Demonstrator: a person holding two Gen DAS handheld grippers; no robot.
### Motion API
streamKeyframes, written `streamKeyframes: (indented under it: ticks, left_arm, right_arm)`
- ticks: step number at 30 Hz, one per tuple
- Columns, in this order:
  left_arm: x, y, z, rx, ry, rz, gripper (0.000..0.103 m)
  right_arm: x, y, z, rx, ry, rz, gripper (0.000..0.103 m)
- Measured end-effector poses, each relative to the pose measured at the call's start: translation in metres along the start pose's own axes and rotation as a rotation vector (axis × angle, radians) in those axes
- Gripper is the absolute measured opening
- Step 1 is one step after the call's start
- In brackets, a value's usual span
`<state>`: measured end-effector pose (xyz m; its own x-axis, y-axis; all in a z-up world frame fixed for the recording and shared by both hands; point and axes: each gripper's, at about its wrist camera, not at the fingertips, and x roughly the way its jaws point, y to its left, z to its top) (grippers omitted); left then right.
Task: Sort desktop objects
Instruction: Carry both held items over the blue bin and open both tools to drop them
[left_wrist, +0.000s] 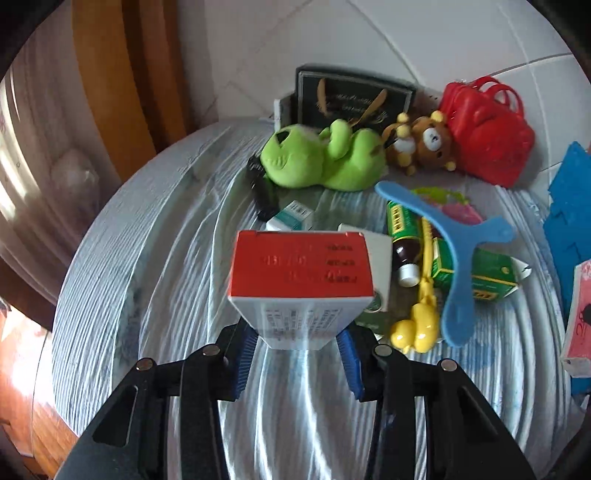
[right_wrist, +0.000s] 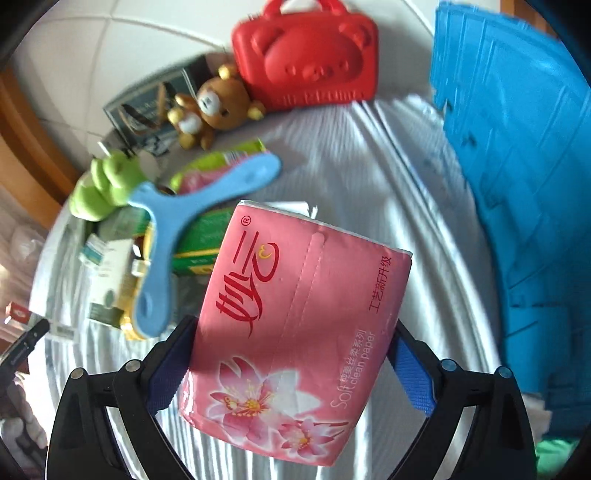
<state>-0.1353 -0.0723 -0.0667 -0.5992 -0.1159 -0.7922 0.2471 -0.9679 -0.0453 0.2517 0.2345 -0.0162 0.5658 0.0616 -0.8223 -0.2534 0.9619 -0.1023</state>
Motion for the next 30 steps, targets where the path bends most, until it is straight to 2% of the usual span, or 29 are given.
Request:
streamKeyframes:
  ticks: [6,11,16,21,24,26,30]
  left_arm:
    - [-0.056,-0.056,0.019,0.084,-0.143,-0.118,0.040]
    - [-0.105,-0.129,0.039,0.165,-0.245,-0.229,0.040]
    - [-0.167,-0.218,0.060,0.241,-0.364,-0.357,0.040]
    - [-0.232,-0.321,0.076,0.319,-0.459,-0.500,0.040]
    - [-0.263,-0.384,0.077,0.390,-0.474,-0.598,0.040]
    - [-0.274,-0.425,0.076,0.427,-0.446,-0.656,0.040]
    - [-0.292,-0.503,0.052,0.497,-0.387,-0.688,0.040]
  right_arm:
    - [-0.075,-0.005,0.011,-0.037,-0.162,0.021,0.098]
    - [-0.142,-0.039,0.023,-0.032,-0.297,0.030,0.098]
    - [-0.205,-0.100,0.038,0.002,-0.415,0.015,0.098]
    - [-0.254,-0.175,0.050,0.023,-0.492,-0.092,0.098]
    - [-0.271,-0.225,0.057,0.024,-0.505,-0.155,0.098]
    - [-0.278,-0.257,0.060,0.022,-0.507,-0.197,0.098]
    - [-0.274,-0.315,0.059,0.037,-0.468,-0.263,0.098]
